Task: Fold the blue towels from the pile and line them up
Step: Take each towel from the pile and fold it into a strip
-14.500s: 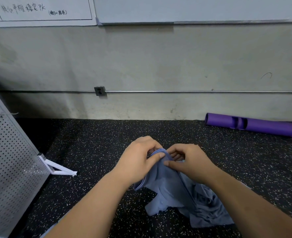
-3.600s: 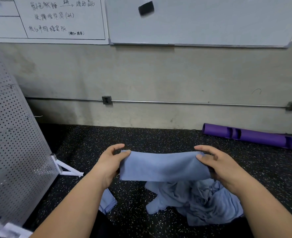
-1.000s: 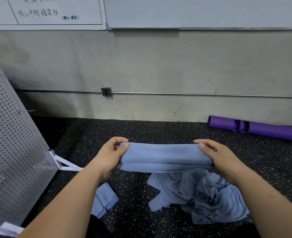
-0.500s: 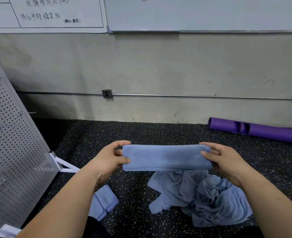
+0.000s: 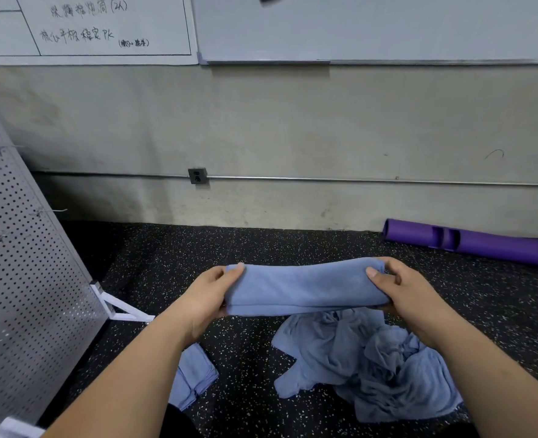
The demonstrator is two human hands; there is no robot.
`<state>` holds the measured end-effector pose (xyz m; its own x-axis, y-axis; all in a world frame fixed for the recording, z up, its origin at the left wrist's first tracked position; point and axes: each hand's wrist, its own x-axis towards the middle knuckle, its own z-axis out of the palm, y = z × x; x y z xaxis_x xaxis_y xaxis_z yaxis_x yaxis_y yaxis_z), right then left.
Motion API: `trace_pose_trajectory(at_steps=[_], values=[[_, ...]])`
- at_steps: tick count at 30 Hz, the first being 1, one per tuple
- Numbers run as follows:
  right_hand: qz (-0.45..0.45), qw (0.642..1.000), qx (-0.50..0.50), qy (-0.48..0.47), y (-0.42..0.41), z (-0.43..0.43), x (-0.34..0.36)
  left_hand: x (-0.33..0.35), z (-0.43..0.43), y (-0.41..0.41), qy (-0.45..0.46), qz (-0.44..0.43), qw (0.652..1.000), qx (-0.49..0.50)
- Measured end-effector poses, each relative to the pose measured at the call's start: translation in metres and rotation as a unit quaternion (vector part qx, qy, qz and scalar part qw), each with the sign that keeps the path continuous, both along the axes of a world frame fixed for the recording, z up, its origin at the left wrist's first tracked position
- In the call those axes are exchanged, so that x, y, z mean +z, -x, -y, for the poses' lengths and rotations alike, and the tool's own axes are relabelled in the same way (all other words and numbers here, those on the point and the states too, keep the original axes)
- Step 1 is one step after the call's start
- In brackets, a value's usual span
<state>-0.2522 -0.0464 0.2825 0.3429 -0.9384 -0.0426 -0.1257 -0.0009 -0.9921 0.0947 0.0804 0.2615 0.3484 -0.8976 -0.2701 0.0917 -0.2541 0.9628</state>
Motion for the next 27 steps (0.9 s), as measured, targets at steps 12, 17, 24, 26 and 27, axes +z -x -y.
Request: trace_pose_trajectory(at_steps=[12, 17, 24, 26, 27], values=[[0.006, 0.999, -0.030, -0.036, 0.011, 0.014, -0.012, 0.000, -0.005, -0.008, 0.061, 0.022, 0.997, -0.033], [0.013, 0.999, -0.027, -0.040, 0.014, 0.019, -0.017, 0.001, -0.006, -0.009, 0.085, 0.033, 0.995, -0.041], [-0.064, 0.998, -0.003, 0.016, 0.015, 0.017, -0.019, 0.000, -0.008, -0.008, 0.092, 0.093, 0.991, -0.017], [-0.100, 0.994, -0.011, 0.049, 0.011, 0.012, -0.016, 0.000, -0.008, -0.006, 0.091, 0.127, 0.988, 0.003], [-0.119, 0.990, -0.019, 0.069, 0.009, 0.010, -0.016, 0.001, -0.007, -0.005, 0.090, 0.148, 0.985, 0.014]])
